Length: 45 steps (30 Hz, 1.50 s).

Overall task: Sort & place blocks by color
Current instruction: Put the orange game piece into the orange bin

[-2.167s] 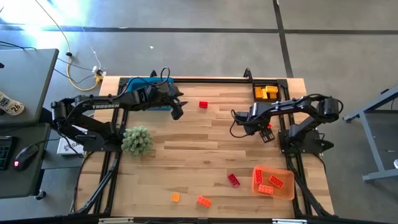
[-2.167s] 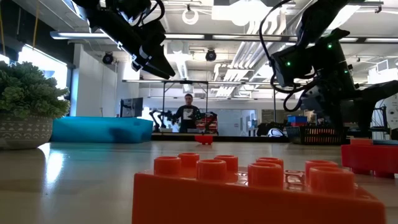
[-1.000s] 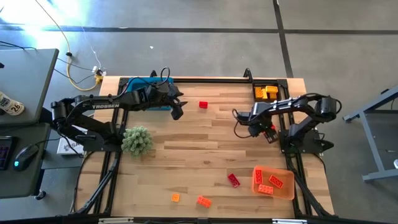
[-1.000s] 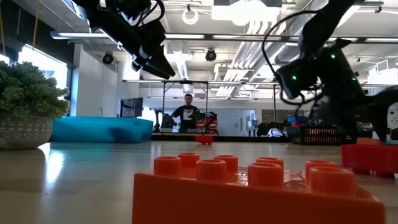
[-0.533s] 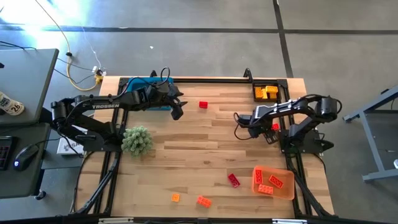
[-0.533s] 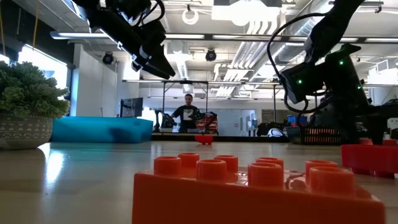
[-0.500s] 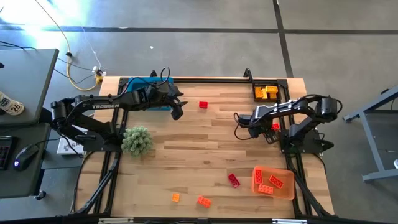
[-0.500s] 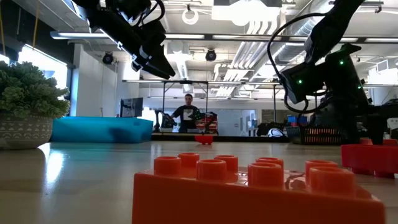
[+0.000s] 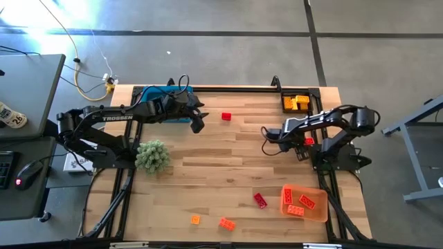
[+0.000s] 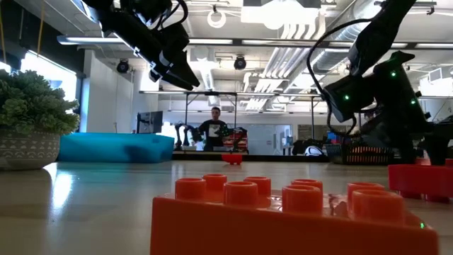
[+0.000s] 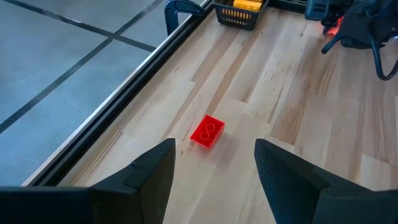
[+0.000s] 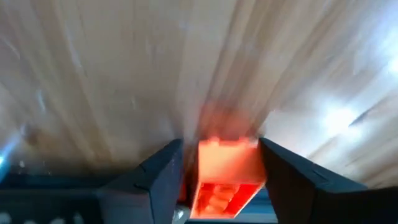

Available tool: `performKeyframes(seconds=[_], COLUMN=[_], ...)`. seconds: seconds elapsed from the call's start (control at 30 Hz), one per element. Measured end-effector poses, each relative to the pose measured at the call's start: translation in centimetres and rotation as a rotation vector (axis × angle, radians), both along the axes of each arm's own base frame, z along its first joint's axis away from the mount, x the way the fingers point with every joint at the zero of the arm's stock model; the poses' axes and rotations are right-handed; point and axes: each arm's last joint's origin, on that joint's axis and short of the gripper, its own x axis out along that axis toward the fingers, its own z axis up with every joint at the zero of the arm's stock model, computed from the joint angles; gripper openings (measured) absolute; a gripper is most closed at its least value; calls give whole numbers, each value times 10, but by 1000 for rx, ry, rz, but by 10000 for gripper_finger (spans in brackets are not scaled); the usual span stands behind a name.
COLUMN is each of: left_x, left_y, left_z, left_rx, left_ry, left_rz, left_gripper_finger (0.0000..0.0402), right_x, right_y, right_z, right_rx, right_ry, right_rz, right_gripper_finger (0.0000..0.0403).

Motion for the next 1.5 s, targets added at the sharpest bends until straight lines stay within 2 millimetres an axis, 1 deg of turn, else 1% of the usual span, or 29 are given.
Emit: performKeyframes(seconds=[0.13,0.23,0.37,0.47,0.53,0.6,0.63,0.73,0.9,1.07,1.13,1.37,1.5], left_x=[0,0,0,0,0,0,0,0,0,0,0,0,0], left_y=[0,0,0,0,0,0,0,0,0,0,0,0,0], left_z=[0,0,0,0,0,0,0,0,0,0,0,0,0], left_rx=[0,0,0,0,0,0,0,0,0,-1,-1,-5,-5], left_ry=[0,0,0,0,0,0,0,0,0,-1,-1,-3,-2], left_rz=[0,0,0,0,0,0,0,0,0,-3,-3,-9,-8], left_gripper_finger=[207,207,207,207,207,207,207,207,207,207,207,207,207], right_x=[-4,-7,-9,-9,-8,-9,-8,-5,16,34,42,70,83], right_y=[0,-2,-3,-4,-4,-4,-4,-5,-10,-11,-9,-10,-6], right_z=[1,-1,-2,-2,-2,-1,-1,2,20,42,53,94,118], right_rx=[-31,-22,-15,-8,-12,-11,-10,-14,-68,-5,24,-44,-25], right_ry=[38,43,46,42,39,41,41,37,-44,-105,-132,-265,-343], right_rz=[-28,-78,-75,-76,-73,-70,-70,-92,-222,-268,-287,-428,-559], right_gripper_finger=[209,210,206,184,154,117,107,107,107,107,107,107,107])
